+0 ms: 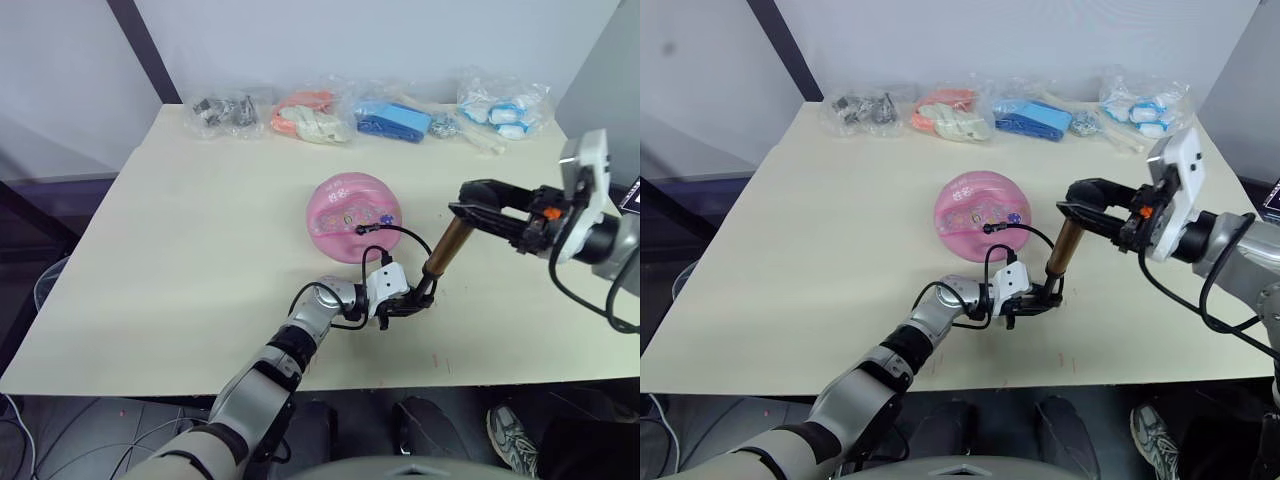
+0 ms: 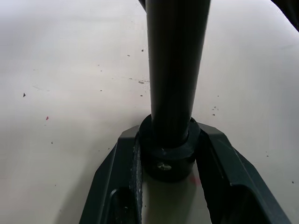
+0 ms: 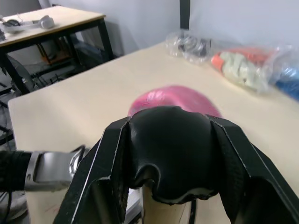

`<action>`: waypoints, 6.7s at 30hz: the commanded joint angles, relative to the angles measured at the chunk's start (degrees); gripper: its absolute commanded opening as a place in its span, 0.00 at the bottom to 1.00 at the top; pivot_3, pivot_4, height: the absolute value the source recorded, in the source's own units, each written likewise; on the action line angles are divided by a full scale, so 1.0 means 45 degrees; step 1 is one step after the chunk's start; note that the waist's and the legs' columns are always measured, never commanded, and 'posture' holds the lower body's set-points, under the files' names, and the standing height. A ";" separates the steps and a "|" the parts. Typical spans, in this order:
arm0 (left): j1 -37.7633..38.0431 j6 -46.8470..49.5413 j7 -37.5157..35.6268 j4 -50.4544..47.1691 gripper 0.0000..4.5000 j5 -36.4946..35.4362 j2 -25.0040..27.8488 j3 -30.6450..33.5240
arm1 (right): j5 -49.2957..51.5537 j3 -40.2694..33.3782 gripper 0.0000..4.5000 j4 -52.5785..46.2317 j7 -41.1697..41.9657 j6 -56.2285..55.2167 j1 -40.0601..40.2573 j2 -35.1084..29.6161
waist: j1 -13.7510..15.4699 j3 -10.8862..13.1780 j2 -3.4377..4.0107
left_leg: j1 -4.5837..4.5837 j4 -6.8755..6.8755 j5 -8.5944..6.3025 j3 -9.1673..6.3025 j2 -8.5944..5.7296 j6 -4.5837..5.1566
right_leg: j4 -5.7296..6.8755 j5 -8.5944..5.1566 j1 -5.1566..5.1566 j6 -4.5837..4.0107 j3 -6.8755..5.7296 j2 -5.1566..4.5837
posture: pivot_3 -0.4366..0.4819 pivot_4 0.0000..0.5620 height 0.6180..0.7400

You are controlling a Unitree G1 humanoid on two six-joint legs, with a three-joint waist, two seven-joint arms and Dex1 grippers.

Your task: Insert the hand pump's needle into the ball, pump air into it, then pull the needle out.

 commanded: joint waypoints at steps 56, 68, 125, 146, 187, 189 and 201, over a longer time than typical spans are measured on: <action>0.0367 -0.0218 0.0226 0.1397 0.25 0.0581 0.0386 -0.0046 | -0.1017 0.0584 0.44 -0.0199 0.1252 -0.0496 0.0425 -0.0659 | 0.0005 -0.0005 -0.0007 | 0.0006 0.0000 -0.0002 0.0000 0.0003 0.0003 | 0.0002 0.0001 0.0000 0.0000 0.0012 0.0004 | 0.48 0.27 1.00; 0.0363 -0.0220 -0.0078 0.1332 0.25 0.0390 0.0371 0.0139 | -0.4083 0.3264 0.44 0.0481 0.1485 -0.2276 0.2029 0.1182 | -0.0016 -0.0020 -0.0021 | 0.0016 -0.0001 -0.0003 -0.0001 0.0003 0.0003 | -0.0001 0.0000 0.0005 0.0000 0.0015 0.0019 | 0.48 0.27 1.00; 0.0673 -0.1746 -0.1215 0.2335 0.25 0.0021 0.0125 0.0953 | -0.3852 0.3395 0.44 0.0800 0.2076 -0.1137 0.0934 0.0491 | 0.0004 0.0045 0.0055 | 0.0006 -0.0004 -0.0006 -0.0007 0.0002 0.0008 | 0.0001 0.0001 -0.0015 -0.0002 0.0024 0.0026 | 0.48 0.27 1.00; 0.0529 -0.1624 -0.1633 0.2565 0.25 0.0015 0.0266 0.1021 | 0.0009 -0.0744 0.44 0.1563 0.2113 0.1584 -0.4331 -0.1791 | 0.0011 0.0071 0.0072 | -0.0022 -0.0002 -0.0006 -0.0016 -0.0002 0.0009 | -0.0004 0.0001 -0.0035 -0.0002 0.0019 0.0012 | 0.48 0.27 1.00; 0.0557 -0.1594 -0.1551 0.2576 0.25 0.0041 0.0139 0.1069 | -0.0574 -0.0197 0.44 0.1192 0.2720 0.1205 -0.3902 -0.1095 | 0.0019 0.0042 0.0081 | -0.0015 0.0000 -0.0010 -0.0018 -0.0011 0.0014 | -0.0001 0.0001 -0.0031 -0.0002 0.0016 0.0010 | 0.48 0.27 1.00; 0.0551 -0.1615 -0.1546 0.2593 0.25 0.0063 0.0133 0.1053 | -0.0264 -0.0304 0.44 0.1329 0.2600 0.1491 -0.4285 -0.1229 | 0.0021 0.0044 0.0084 | -0.0015 -0.0001 -0.0010 -0.0014 -0.0010 0.0014 | 0.0000 0.0001 -0.0031 -0.0002 0.0022 0.0009 | 0.48 0.27 1.00; 0.0480 -0.1626 -0.1564 0.2624 0.25 0.0083 0.0134 0.1037 | -0.0932 0.1035 0.44 0.0331 0.2236 0.1192 -0.2367 -0.0756 | 0.0032 0.0037 0.0080 | -0.0013 -0.0001 -0.0010 -0.0013 -0.0010 0.0015 | -0.0002 0.0001 -0.0026 -0.0001 0.0019 -0.0004 | 0.48 0.27 1.00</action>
